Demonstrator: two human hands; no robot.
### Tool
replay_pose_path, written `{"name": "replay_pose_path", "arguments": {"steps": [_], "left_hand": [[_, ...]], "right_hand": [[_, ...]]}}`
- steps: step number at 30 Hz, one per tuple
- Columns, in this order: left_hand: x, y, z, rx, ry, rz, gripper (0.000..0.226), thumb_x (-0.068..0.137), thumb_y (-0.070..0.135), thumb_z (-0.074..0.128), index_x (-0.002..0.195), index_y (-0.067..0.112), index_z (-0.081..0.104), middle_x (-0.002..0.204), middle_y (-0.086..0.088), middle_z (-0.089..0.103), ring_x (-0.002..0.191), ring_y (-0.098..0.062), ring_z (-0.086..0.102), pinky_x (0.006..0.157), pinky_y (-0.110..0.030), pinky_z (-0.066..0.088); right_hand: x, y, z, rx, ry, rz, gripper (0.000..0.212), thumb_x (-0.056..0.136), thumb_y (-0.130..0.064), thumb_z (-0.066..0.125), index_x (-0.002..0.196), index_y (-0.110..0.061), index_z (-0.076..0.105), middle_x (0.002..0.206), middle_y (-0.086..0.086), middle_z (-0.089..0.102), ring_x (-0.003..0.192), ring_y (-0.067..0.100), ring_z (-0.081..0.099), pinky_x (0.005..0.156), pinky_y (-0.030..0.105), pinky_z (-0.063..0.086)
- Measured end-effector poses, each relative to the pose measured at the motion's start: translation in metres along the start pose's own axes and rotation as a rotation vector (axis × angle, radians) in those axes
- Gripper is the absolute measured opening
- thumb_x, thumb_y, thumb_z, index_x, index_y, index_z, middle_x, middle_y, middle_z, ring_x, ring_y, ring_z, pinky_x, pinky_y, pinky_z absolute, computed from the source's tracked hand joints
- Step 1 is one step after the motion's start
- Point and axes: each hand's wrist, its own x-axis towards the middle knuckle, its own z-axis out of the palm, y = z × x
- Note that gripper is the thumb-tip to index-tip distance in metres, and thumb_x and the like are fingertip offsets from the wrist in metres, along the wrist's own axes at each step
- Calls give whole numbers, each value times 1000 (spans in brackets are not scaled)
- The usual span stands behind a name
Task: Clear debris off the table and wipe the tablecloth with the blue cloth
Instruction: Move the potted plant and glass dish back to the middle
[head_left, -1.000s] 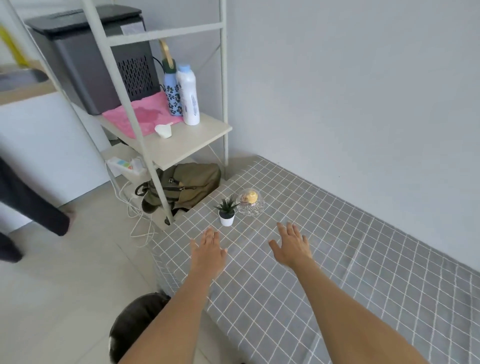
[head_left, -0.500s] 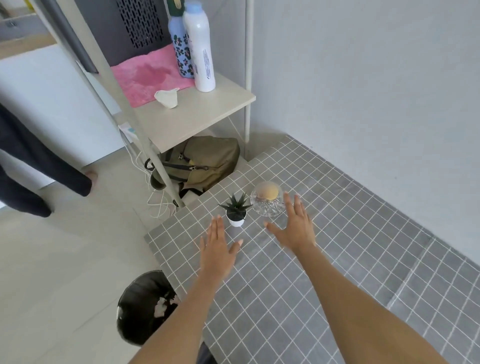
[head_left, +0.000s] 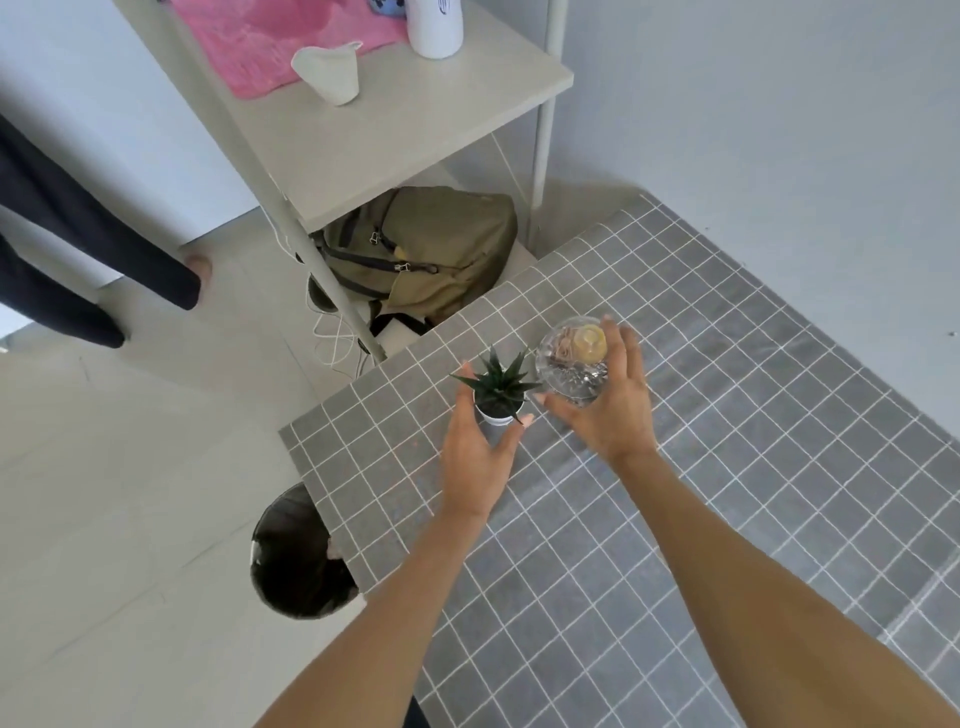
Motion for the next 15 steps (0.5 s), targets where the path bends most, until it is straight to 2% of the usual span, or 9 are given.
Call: {"name": "replay_pose_path", "arguments": {"steps": [2,7,11,15], "left_hand": [[1,0,1,-3,31,27,71,81,37,72,139,12,40,129,10,56,120,3,47,99,-6,33],[2,-8,3,6,49,69,54,83,32,73,127,6,53,120,1,64,114,-8,58,99,-31,46],[2,-5,1,-14,52,68,51,83,31,73,124,8,54,117,2,65,110,-10,61,96,-35,50],[2,-2,-3,-37,62,81,46,83,29,73,123,14,54,113,7,65,104,-8,62,91,-37,52]], "right_hand": [[2,2,2,15,5,-9,115,57,-68,74,146,-34,9,155,12,17,139,35,28,96,58,44],[8,5,6,20,17,-19,114,57,-63,77,145,-31,11,151,17,27,139,36,28,100,60,40],[10,6,9,28,44,-16,110,59,-52,81,143,-30,15,145,15,35,133,34,36,97,58,45],[9,4,10,24,71,-17,108,60,-49,81,144,-29,16,144,14,36,132,33,37,98,57,44]]}}
